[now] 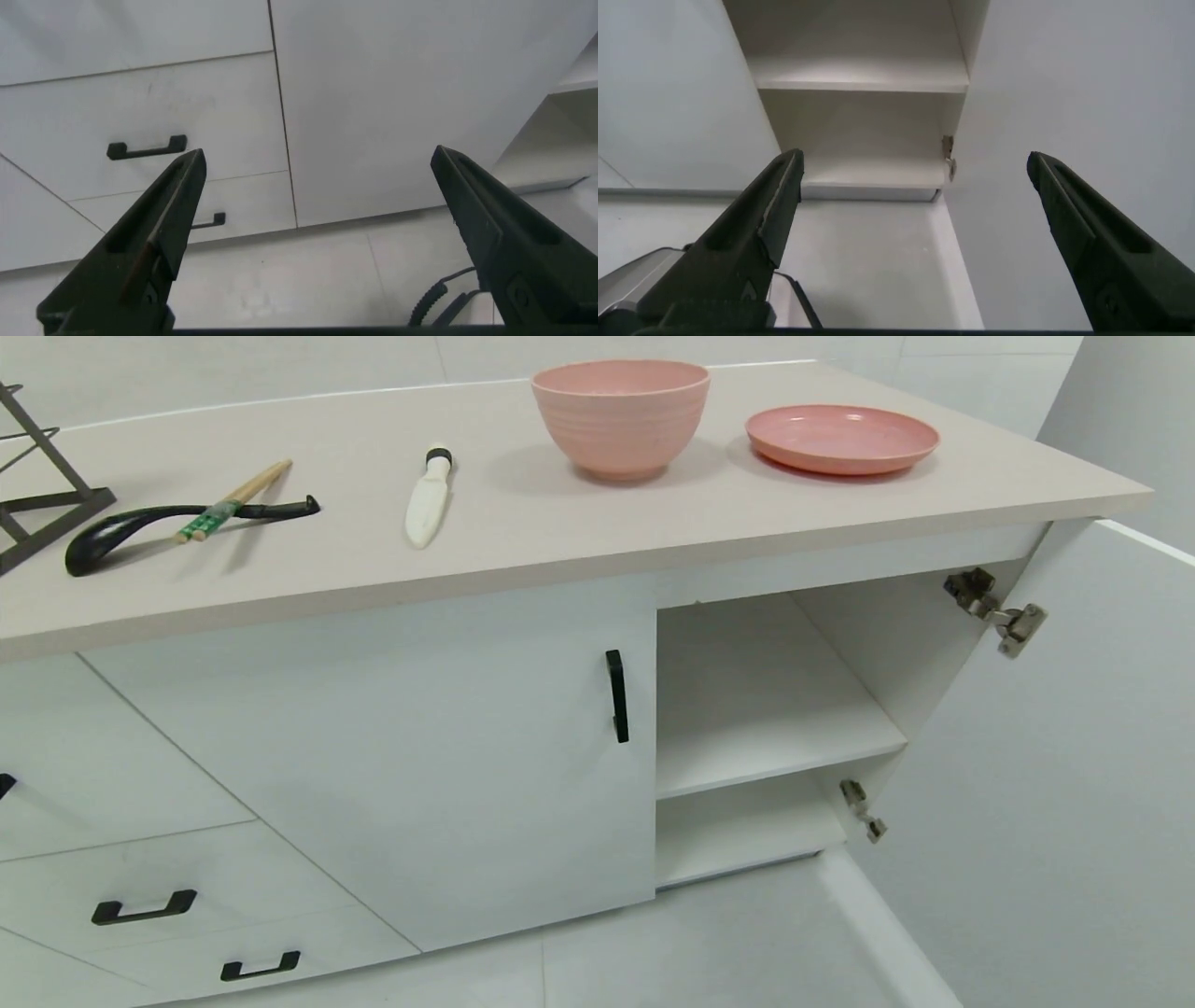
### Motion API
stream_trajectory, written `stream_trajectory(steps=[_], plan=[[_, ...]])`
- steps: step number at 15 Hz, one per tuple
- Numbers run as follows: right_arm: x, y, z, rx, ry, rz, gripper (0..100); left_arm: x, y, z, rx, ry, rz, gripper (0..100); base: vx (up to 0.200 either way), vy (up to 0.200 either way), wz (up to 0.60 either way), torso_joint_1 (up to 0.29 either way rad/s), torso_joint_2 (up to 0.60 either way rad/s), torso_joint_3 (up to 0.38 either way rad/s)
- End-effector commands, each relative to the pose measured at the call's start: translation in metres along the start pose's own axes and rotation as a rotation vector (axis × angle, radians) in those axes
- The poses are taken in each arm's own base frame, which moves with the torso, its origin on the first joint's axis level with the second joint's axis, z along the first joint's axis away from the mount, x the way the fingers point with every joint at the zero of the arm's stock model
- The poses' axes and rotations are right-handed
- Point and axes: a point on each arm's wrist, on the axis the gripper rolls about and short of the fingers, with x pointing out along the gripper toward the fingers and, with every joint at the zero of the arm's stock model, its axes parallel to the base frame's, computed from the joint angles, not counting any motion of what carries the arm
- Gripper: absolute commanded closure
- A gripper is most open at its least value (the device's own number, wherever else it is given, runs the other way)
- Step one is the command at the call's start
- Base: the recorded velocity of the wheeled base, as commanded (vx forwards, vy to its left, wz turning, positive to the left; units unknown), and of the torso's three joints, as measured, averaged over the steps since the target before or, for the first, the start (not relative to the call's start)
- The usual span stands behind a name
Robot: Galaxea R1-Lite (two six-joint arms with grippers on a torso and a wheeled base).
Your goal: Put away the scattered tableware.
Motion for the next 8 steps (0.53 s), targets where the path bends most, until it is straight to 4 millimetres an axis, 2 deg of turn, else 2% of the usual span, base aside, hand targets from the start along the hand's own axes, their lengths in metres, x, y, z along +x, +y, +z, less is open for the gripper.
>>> stream_trajectory(steps=[1, 3, 6, 8], plan=[[0.0000, 0.0000, 0.0001, -0.002, -0.001, 0.000, 0, 0.0001, 0.0000, 0.0001, 0.000, 0.000, 0.000, 0, 0.000, 0.000, 0.00, 0.076, -0.10, -0.119], [0.0000, 0.0000, 0.0000, 0.000, -0.001, 0.001, 0, 0.0001, 0.0000, 0.0001, 0.000, 0.000, 0.000, 0, 0.000, 0.000, 0.00, 0.095, -0.17, -0.076], [0.0000, 0.0000, 0.0001, -0.002, -0.001, 0.000, 0, 0.0001, 0.0000, 0.0001, 0.000, 0.000, 0.000, 0, 0.000, 0.000, 0.00, 0.180, -0.58, -0.186], [0.0000, 0.0000, 0.0001, -0.002, -0.001, 0.000, 0, 0.0001, 0.0000, 0.0001, 0.006, 0.000, 0.000, 0, 0.000, 0.000, 0.00, 0.058, -0.22, -0.024]])
